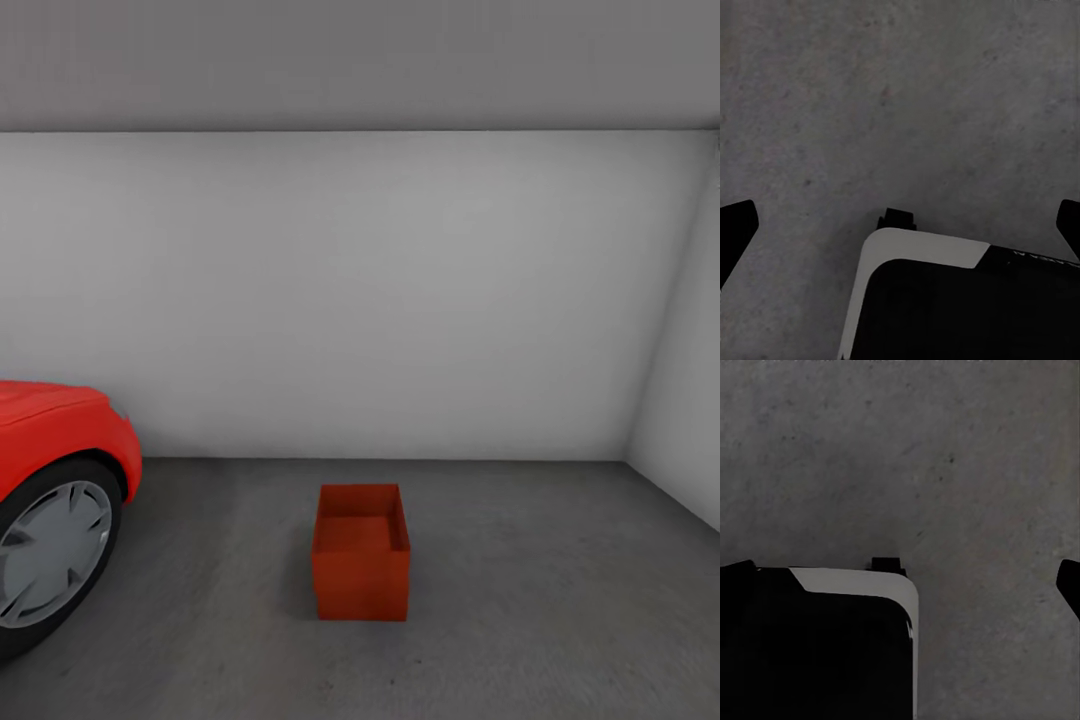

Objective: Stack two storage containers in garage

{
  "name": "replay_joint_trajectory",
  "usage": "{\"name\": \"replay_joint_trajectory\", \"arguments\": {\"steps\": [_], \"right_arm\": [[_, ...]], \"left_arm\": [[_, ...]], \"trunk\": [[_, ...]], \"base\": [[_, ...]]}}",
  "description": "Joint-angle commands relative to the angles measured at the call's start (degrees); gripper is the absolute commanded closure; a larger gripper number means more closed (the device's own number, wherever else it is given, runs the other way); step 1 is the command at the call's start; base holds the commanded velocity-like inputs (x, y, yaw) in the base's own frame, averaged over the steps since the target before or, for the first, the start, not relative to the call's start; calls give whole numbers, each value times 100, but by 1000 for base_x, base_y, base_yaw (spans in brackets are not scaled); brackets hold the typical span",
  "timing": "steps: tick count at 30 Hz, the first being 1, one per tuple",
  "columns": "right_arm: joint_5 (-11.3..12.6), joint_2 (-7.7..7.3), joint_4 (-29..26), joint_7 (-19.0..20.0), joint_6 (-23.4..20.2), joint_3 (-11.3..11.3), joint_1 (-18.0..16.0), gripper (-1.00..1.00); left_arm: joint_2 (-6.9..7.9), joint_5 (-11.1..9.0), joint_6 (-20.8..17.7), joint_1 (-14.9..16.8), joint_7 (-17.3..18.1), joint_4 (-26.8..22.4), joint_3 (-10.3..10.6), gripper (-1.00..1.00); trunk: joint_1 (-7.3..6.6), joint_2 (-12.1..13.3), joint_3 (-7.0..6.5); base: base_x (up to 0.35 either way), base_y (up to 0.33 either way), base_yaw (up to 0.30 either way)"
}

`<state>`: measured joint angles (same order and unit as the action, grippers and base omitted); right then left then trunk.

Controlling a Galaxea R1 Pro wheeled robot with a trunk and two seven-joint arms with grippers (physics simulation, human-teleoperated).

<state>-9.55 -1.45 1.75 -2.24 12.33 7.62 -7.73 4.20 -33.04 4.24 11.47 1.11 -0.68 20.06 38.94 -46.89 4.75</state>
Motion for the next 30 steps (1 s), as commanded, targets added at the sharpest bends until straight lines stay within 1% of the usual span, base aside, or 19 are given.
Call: {"name": "replay_joint_trajectory", "arguments": {"steps": [1, 11, 30], "right_arm": [[-62, -2, 19, -22, 33, 47, -9, -100], [-81, -37, 12, -22, 19, 39, -9, -100], [-60, -2, 10, -48, 28, 70, -9, -100]], "left_arm": [[1, -53, 16, 4, 12, 4, 49, -100], [-5, -57, 16, 4, 12, -2, 55, -100], [72, -98, 16, 4, -23, 6, 36, -100]], "trunk": [[1, -7, 9], [1, -7, 8], [1, -7, 8]], "base": [[0, 0, 0], [0, 0, 0], [0, 0, 0]]}}
